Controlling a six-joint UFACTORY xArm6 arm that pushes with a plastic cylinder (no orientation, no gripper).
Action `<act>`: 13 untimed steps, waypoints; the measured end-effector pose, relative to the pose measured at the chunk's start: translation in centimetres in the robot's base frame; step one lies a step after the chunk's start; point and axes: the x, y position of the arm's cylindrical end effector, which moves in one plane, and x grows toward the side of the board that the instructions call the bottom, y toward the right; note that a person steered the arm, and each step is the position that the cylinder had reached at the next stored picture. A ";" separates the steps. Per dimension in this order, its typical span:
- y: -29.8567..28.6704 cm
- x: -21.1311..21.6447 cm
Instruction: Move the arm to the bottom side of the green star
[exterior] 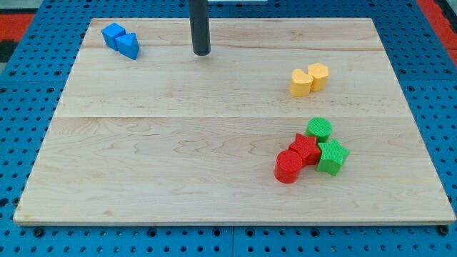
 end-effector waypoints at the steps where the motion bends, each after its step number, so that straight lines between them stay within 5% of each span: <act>1: -0.2 0.0; 5: 3.5 -0.9; 8: 2.8 15.9; 11: -7.0 21.6; 13: -2.6 29.8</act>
